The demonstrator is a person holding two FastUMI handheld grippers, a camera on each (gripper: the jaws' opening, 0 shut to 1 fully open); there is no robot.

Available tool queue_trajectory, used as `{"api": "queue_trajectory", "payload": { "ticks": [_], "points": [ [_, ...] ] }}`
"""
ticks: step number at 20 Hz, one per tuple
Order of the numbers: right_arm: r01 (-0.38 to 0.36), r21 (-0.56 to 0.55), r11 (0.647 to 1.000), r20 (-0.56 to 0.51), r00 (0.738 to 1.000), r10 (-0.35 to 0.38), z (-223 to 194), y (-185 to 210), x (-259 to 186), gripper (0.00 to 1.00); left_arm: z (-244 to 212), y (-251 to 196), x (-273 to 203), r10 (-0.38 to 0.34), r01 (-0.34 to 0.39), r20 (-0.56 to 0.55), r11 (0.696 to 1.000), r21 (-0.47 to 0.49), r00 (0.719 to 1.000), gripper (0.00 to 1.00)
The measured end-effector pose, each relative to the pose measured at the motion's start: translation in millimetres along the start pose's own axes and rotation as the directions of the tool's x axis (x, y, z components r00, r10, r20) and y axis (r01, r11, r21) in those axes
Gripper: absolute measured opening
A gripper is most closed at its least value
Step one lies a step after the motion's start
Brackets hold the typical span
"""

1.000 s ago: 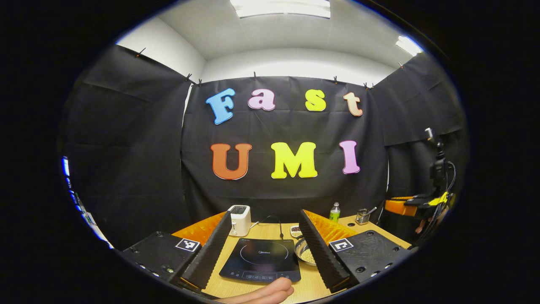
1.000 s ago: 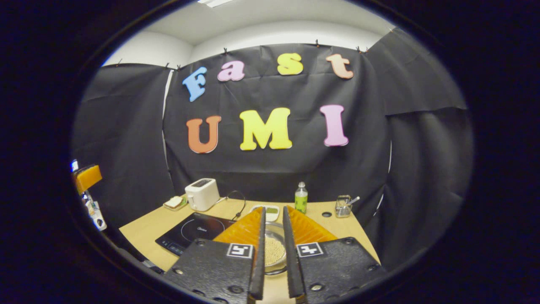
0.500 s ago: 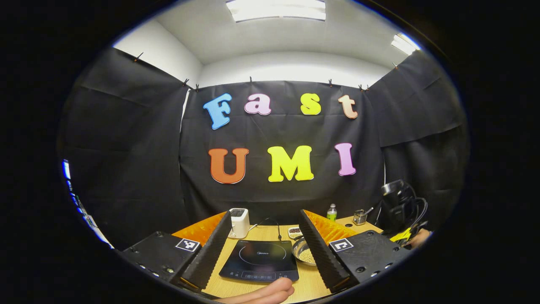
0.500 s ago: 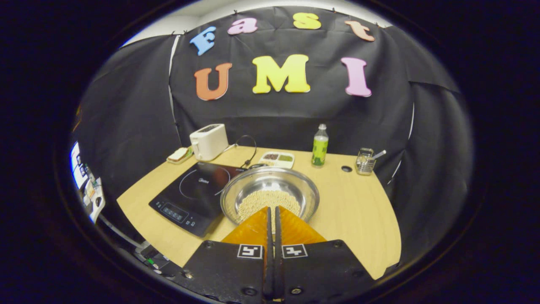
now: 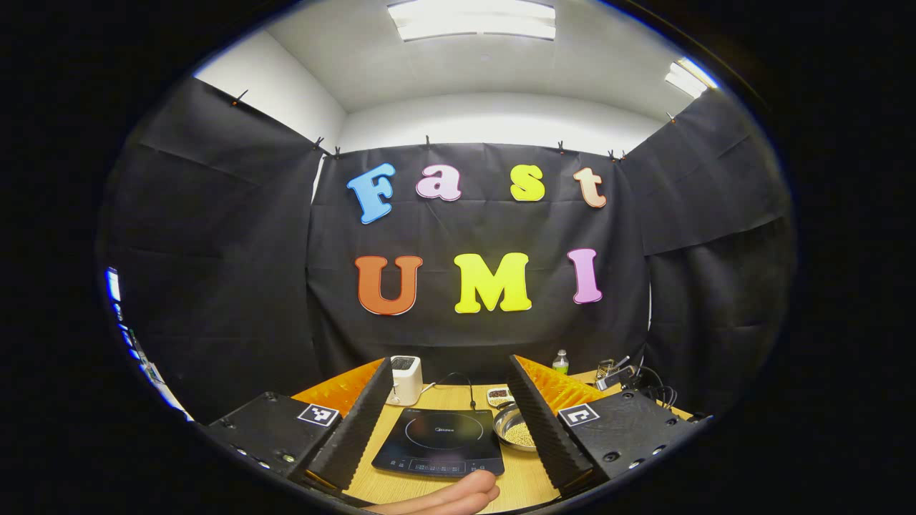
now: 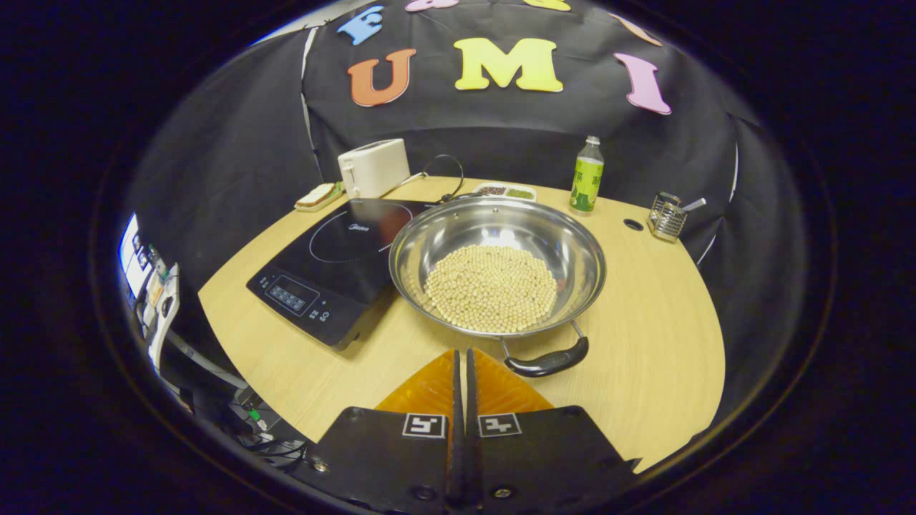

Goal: First push the handle of the pot to place it horizontally, then grasp the pot with both hands and set it on the induction cooktop.

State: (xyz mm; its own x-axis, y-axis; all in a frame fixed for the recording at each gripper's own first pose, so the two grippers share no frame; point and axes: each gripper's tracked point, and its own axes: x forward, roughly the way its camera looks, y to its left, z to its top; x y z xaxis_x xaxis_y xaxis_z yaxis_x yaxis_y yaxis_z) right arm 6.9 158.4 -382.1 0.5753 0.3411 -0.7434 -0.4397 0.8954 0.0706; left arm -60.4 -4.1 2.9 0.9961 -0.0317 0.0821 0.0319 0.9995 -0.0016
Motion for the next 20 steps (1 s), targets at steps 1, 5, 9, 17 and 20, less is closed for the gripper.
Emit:
{"api": "queue_trajectory", "payload": {
  "ticks": [1, 5, 9, 17, 20],
  "points": [
    [0.003, 0.006, 1.000, -0.013, 1.000, -0.003, -5.2, -0.9, 3.3, 0.01, -1.4, 0.5, 0.7, 0.002, -0.002, -0.003, 1.000, -0.001, 1.000, 0.95],
    [0.046, 0.030, 0.999, -0.034, 0.998, -0.045, -10.1, -21.1, 12.3, 0.00, -1.3, 3.7, 3.1, 0.014, -0.014, -0.001, 1.000, -0.010, 1.000, 0.95],
    [0.033, 0.062, 0.998, -0.030, 0.999, -0.032, -11.7, -28.2, 15.3, 0.04, -6.0, 4.5, 3.6, 0.018, -0.018, -0.009, 0.999, -0.029, 1.000, 0.95],
    [0.058, 0.075, 0.996, -0.046, 0.997, -0.055, -8.5, -55.8, 14.0, 0.04, -7.5, 4.9, -2.6, -0.006, 0.005, -0.008, 0.998, -0.057, 1.000, 0.95],
    [0.093, 0.117, 0.989, -0.032, 0.995, -0.090, -1.6, -74.0, 8.8, 0.04, -6.0, 13.5, -7.9, 0.006, -0.006, -0.006, 0.999, -0.054, 1.000, 0.95]
  ]
}}
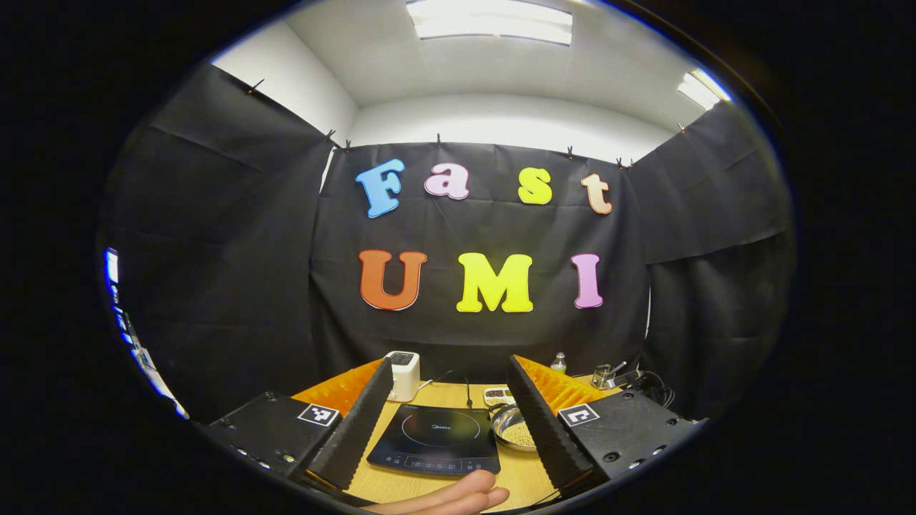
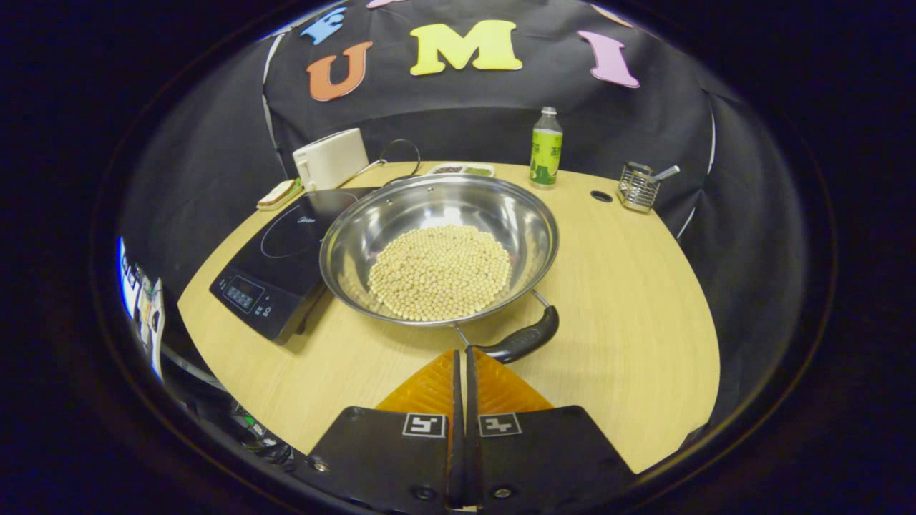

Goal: First push the handle of the pot to place it horizontally, then grasp the pot with both hands and set it on the induction cooktop.

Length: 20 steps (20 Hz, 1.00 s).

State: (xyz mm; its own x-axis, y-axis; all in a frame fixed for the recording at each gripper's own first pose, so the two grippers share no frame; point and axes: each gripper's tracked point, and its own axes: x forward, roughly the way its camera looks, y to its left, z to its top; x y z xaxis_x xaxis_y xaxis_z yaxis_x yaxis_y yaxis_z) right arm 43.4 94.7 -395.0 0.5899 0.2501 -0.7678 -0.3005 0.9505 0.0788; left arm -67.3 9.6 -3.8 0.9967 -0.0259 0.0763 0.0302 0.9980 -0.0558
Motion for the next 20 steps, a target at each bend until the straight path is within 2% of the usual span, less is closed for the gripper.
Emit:
{"api": "queue_trajectory", "payload": {
  "ticks": [1, 6, 15, 16, 20],
  "points": [
    [0.011, 0.018, 1.000, 0.003, 1.000, -0.011, 2.4, -6.3, 0.5, 0.01, 0.3, -0.3, -1.7, -0.003, 0.003, 0.001, 1.000, -0.001, 1.000, 0.95],
    [0.054, 0.017, 0.998, 0.011, 0.998, -0.054, 10.8, -26.7, 5.7, 0.04, 5.5, 0.4, -4.5, 0.004, -0.004, 0.012, 1.000, -0.002, 1.000, 0.95],
    [0.069, 0.124, 0.990, 0.020, 0.997, -0.073, 28.1, -67.9, 20.4, 0.01, -17.2, -29.5, 0.0, -0.055, 0.056, -0.044, 0.998, 0.041, 0.998, 0.96],
    [0.069, 0.134, 0.989, 0.019, 0.997, -0.073, 30.8, -72.0, 22.4, 0.04, -19.5, -30.7, 0.0, -0.056, 0.058, -0.048, 0.997, 0.046, 0.997, 0.95],
    [0.079, 0.137, 0.987, 0.021, 0.996, -0.083, 40.6, -83.2, 30.2, 0.01, -32.9, -34.0, 11.3, -0.052, 0.056, -0.070, 0.997, 0.059, 0.996, 0.95]
  ]
}}
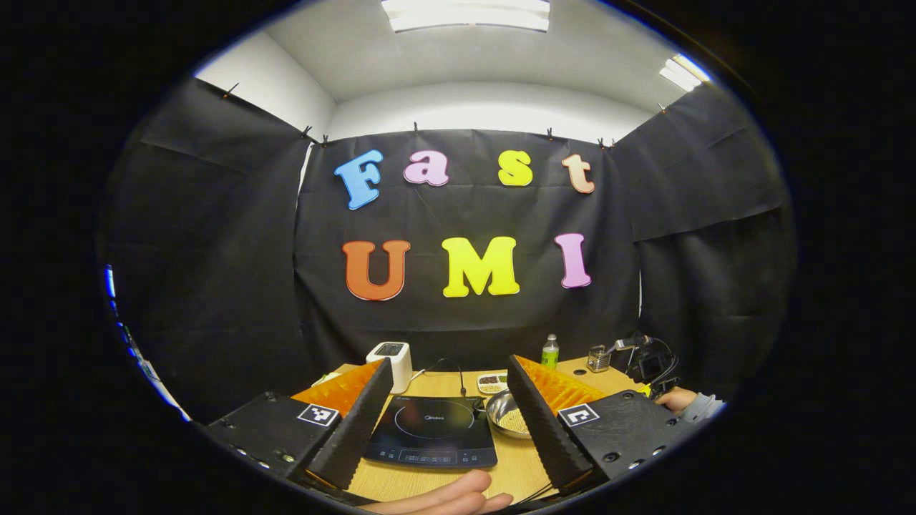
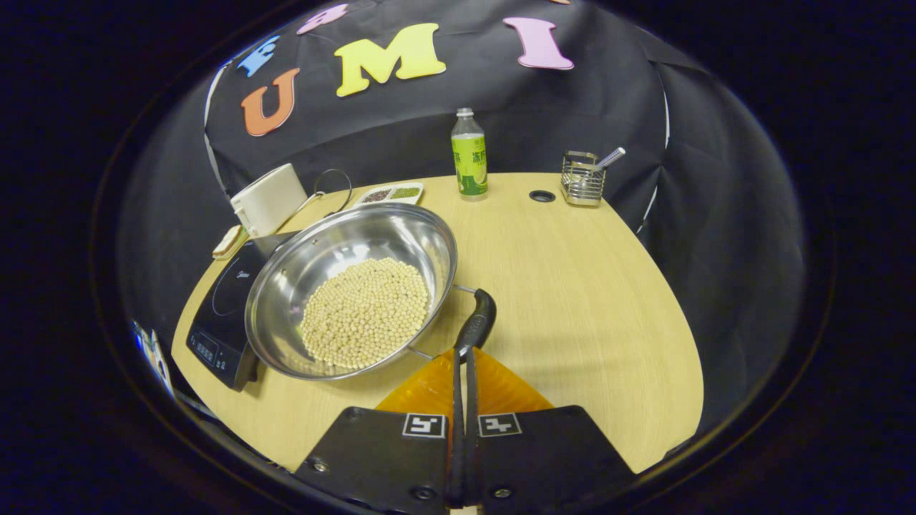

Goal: First push the handle of the pot to place it horizontally, then grasp the pot with both hands and set it on the induction cooktop.

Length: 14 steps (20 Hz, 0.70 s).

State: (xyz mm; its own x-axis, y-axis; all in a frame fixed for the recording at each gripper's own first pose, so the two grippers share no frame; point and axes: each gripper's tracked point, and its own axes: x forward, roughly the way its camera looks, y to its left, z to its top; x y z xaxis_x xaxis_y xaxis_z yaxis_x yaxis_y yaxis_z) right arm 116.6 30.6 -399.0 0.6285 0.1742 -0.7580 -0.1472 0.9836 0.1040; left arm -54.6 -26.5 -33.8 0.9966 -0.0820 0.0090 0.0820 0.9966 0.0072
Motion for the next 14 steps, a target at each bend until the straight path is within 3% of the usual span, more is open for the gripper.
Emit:
{"api": "queue_trajectory", "payload": {
  "ticks": [4, 6, 7, 9, 10, 14],
  "points": [
    [0.024, -0.025, 0.999, 0.010, 1.000, -0.024, 12.1, -7.0, 10.7, 0.04, -14.4, 3.8, 26.9, 0.011, -0.011, -0.025, 1.000, -0.024, 1.000, 0.96],
    [0.044, -0.052, 0.998, 0.022, 0.999, -0.043, 20.8, -11.6, 17.5, 0.00, -23.5, 2.2, 45.1, 0.009, -0.010, -0.043, 0.999, -0.037, 0.999, 0.96],
    [0.055, -0.065, 0.996, 0.028, 0.998, -0.053, 24.7, -13.6, 22.2, 0.04, -30.1, 2.3, 54.6, 0.007, -0.009, -0.062, 0.999, -0.042, 0.998, 0.96],
    [0.073, -0.085, 0.994, 0.042, 0.997, -0.070, 32.9, -17.9, 28.6, 0.00, -41.1, 1.2, 75.7, 0.006, -0.010, -0.095, 0.999, -0.047, 0.995, 0.96],
    [0.080, -0.084, 0.993, 0.048, 0.996, -0.076, 36.2, -19.6, 32.2, 0.04, -45.3, 1.0, 86.7, 0.004, -0.009, -0.107, 0.999, -0.050, 0.994, 0.96],
    [0.068, -0.056, 0.996, 0.057, 0.996, -0.065, 46.6, -24.4, 42.3, 0.01, -71.5, -5.1, 127.3, -0.009, 0.000, -0.173, 0.999, -0.049, 0.985, 0.96]
  ]
}}
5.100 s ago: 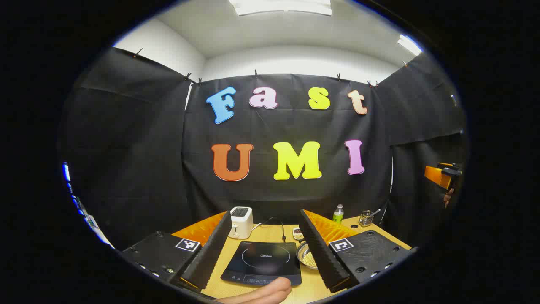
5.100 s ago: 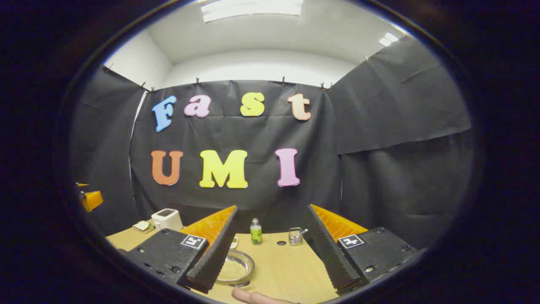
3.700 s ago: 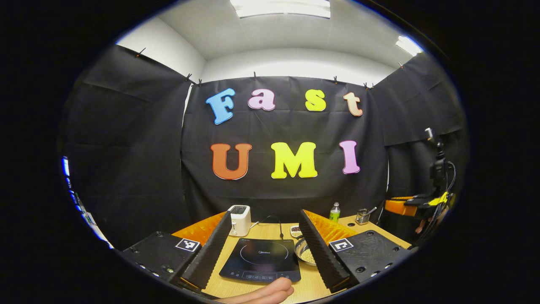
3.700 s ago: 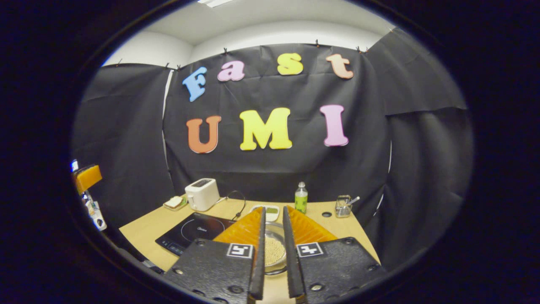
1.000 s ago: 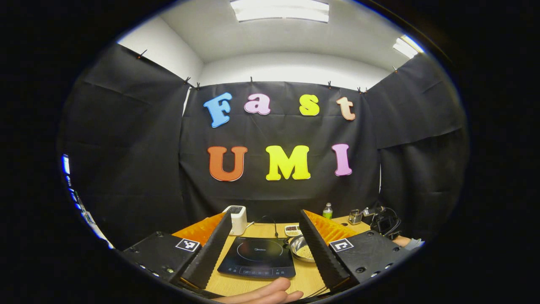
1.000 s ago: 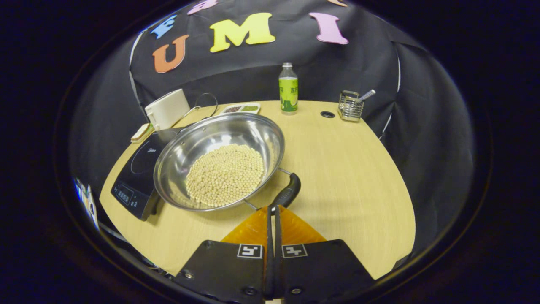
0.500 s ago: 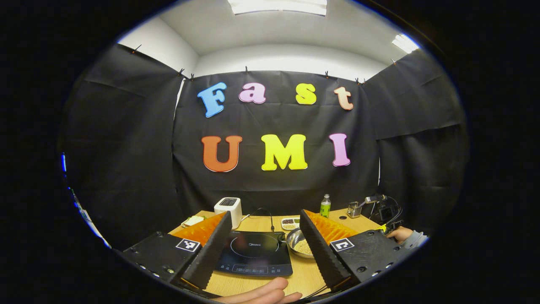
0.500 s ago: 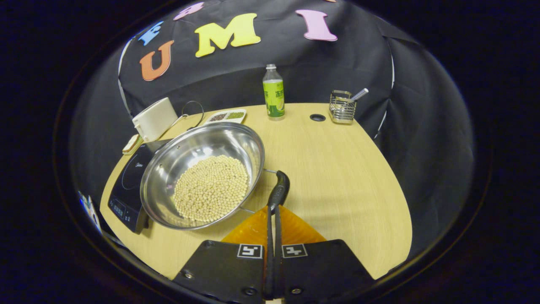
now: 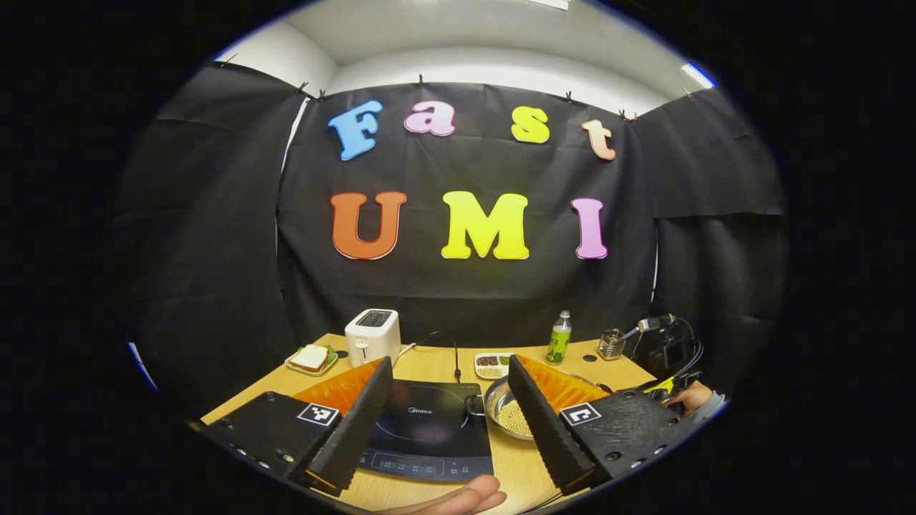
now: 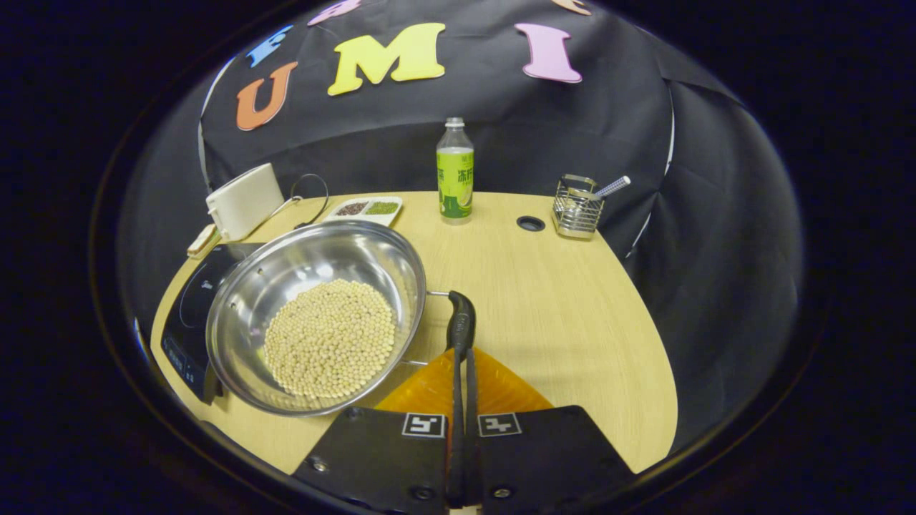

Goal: First push the handle of the pot to place it horizontally, then grasp the pot with both hands and set it on the induction cooktop.

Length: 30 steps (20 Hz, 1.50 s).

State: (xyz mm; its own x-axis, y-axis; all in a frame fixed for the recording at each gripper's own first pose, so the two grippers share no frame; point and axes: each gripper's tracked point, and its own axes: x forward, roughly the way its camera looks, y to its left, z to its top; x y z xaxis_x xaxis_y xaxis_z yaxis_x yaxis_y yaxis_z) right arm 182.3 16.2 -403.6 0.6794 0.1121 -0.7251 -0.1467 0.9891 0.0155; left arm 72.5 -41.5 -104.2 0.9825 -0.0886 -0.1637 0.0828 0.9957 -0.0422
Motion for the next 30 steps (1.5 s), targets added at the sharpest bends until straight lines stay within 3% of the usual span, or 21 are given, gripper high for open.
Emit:
{"api": "queue_trajectory", "payload": {
  "ticks": [6, 10, 13, 15, 17, 19, 21, 25, 28, 30],
  "points": [
    [-0.035, 0.017, 0.999, 0.005, 0.999, 0.035, 8.0, -5.4, 4.4, 0.04, -36.9, -5.4, 53.4, 0.011, -0.011, -0.112, 1.000, 0.006, 0.994, 0.96],
    [-0.036, 0.073, 0.997, 0.042, 0.999, 0.033, 15.7, -12.4, -2.6, 0.11, -65.8, -18.9, 84.6, -0.044, 0.036, -0.186, 0.998, -0.044, 0.981, 0.96],
    [-0.040, 0.072, 0.997, 0.098, 0.995, 0.033, 23.7, -13.8, -9.7, 0.79, -94.7, -29.5, 105.3, -0.097, 0.071, -0.266, 0.992, -0.105, 0.959, 0.95],
    [-0.005, 0.078, 0.997, 0.099, 0.995, -0.003, 24.9, -21.1, -10.9, 0.88, -115.4, -40.1, 122.3, -0.144, 0.098, -0.317, 0.983, -0.156, 0.937, 0.95],
    [-0.006, 0.095, 0.995, 0.126, 0.992, -0.006, 33.6, -17.7, -13.8, 0.88, -132.7, -50.3, 136.7, -0.184, 0.120, -0.362, 0.974, -0.191, 0.914, 0.95],
    [-0.023, 0.115, 0.993, 0.130, 0.992, 0.008, 36.4, -8.8, -10.1, 0.88, -148.5, -44.5, 151.9, -0.140, 0.090, -0.396, 0.986, -0.143, 0.908, 0.95],
    [-0.042, 0.145, 0.989, 0.109, 0.994, 0.027, 33.9, 0.2, 0.8, 0.94, -165.2, -40.6, 168.4, -0.094, 0.065, -0.428, 0.995, -0.081, 0.899, 0.95],
    [-0.022, 0.190, 0.981, 0.089, 0.996, 0.005, 30.4, 3.9, 29.8, 0.93, -197.1, -42.8, 198.0, -0.043, 0.046, -0.483, 0.999, -0.005, 0.874, 0.94],
    [-0.027, 0.179, 0.983, 0.078, 0.997, 0.013, 28.9, 8.2, 43.8, 0.92, -214.5, -44.5, 210.4, -0.035, 0.050, -0.513, 0.999, 0.015, 0.858, 0.94],
    [-0.031, 0.175, 0.984, 0.066, 0.998, 0.019, 26.9, 10.1, 46.8, 0.92, -224.1, -50.6, 215.6, -0.069, 0.075, -0.531, 0.997, -0.011, 0.845, 0.90]
  ]
}}
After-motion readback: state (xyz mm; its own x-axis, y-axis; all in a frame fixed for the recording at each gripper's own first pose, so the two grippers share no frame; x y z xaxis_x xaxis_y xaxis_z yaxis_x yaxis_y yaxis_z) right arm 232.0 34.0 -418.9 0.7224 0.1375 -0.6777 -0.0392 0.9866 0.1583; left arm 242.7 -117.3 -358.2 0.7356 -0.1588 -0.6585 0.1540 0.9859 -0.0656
